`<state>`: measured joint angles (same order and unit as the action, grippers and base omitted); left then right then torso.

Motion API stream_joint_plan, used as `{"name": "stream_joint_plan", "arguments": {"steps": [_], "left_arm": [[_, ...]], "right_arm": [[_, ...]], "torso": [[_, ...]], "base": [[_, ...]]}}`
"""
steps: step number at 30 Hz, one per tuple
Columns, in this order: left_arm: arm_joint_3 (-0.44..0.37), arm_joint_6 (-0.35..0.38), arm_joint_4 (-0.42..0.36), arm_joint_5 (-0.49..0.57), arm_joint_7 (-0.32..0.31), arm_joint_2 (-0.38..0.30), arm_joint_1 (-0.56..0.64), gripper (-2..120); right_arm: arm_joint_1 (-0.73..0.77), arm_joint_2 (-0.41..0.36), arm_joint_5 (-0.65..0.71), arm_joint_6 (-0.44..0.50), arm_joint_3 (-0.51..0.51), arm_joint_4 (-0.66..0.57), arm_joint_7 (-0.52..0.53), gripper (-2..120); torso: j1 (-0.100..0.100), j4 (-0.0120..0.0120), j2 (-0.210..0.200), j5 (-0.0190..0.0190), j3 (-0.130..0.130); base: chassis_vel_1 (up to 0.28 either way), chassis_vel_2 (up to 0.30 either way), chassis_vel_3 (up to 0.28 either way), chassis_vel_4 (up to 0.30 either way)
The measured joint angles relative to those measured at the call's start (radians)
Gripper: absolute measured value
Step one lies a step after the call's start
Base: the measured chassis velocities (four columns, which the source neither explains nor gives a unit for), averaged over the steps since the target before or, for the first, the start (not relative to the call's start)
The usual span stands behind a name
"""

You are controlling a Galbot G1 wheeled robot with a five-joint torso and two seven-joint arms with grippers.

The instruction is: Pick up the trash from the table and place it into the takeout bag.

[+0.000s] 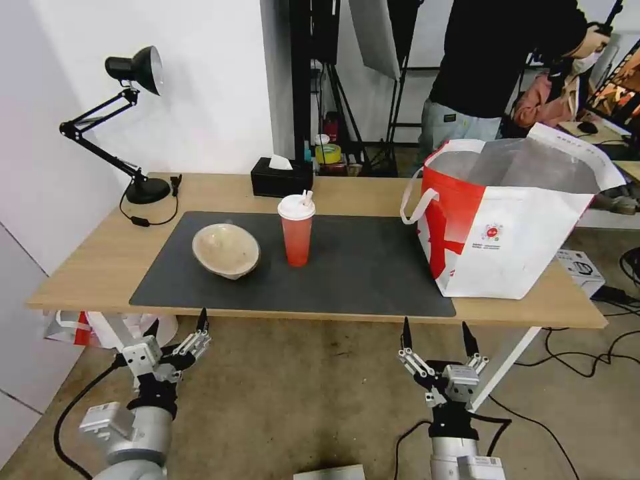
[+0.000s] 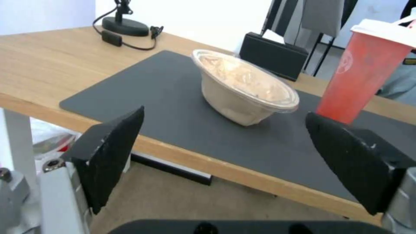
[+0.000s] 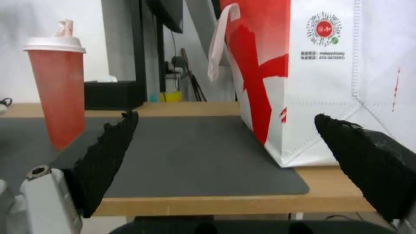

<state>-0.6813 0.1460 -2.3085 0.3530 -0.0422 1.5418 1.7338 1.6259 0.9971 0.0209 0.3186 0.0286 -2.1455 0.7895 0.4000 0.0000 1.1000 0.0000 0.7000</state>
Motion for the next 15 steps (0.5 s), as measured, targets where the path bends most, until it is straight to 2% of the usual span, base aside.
{"name": "stream_joint_plan", "arguments": {"steps": [10, 13, 14, 15], "left_arm": [[0.0, -0.003, -0.011, 0.0, -0.001, 0.002, 0.006, 100], [0.002, -0.004, -0.015, -0.002, -0.001, 0.003, 0.011, 100], [0.001, -0.005, -0.018, -0.002, -0.001, 0.002, 0.013, 100], [0.001, -0.005, -0.018, -0.002, -0.001, 0.002, 0.013, 100]], "right_arm": [[0.01, -0.012, 0.019, -0.011, 0.0, 0.001, -0.011, 100], [-0.006, -0.023, 0.023, 0.047, 0.011, 0.016, -0.084, 100], [-0.022, -0.036, 0.042, 0.1, 0.026, 0.013, -0.175, 100], [-0.022, -0.036, 0.042, 0.1, 0.026, 0.013, -0.175, 100]], "torso": [[0.0, 0.0, 0.0, 0.0, 0.0], [0.0, -0.0002, 0.0, 0.0001, 0.0], [0.0, -0.0001, 0.0, 0.0003, 0.0], [0.0, -0.0001, 0.0, 0.0003, 0.0]], "base": [[0.0, 0.0, 0.0, 0.0], [0.0, 0.0, 0.0, 0.0], [0.0, 0.0, 0.0, 0.0], [0.0, 0.0, 0.0, 0.0]]}}
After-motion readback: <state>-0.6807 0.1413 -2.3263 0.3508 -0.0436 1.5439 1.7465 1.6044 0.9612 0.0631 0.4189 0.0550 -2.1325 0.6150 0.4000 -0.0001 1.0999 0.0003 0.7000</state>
